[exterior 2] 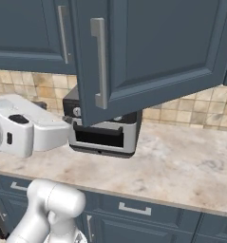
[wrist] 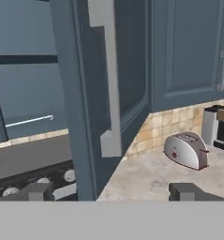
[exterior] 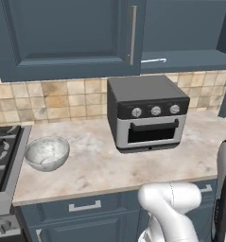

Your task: Open the cabinet and move the ladle to the pot. Then close the cabinet.

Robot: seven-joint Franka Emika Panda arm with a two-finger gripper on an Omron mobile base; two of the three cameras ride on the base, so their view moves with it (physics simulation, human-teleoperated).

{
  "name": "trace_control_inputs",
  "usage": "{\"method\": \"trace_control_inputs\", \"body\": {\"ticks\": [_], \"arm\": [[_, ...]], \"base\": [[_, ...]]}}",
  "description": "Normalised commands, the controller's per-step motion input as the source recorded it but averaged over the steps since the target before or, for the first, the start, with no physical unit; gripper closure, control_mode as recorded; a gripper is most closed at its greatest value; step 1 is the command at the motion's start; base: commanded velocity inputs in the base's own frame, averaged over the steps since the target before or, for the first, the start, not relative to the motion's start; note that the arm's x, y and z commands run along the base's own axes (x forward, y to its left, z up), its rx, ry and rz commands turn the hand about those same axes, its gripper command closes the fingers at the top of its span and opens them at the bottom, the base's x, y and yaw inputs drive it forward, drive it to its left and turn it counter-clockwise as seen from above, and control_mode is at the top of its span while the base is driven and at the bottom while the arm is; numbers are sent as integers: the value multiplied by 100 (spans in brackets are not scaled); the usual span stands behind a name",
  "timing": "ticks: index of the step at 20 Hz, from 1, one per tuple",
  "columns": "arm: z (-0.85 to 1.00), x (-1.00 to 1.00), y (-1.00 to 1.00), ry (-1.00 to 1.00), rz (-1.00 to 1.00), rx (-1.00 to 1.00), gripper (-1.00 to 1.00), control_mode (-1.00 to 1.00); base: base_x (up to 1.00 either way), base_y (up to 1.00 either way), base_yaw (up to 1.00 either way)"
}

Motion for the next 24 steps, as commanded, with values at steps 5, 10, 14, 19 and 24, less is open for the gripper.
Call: {"method": "trace_control_inputs", "body": {"ticks": [5, 10, 14, 19, 24], "arm": [[0, -8, 100, 0, -13, -2, -100, -100], [0, 55, 62, 0, -12, 0, -100, -100], [0, 78, 24, 0, -11, -1, -100, -100], [0, 78, 1, 0, -12, -3, -100, -100], [0, 64, -21, 0, -13, -5, -100, -100]], "base": [[0, 0, 0], [0, 0, 0], [0, 0, 0], [0, 0, 0], [0, 0, 0]]}}
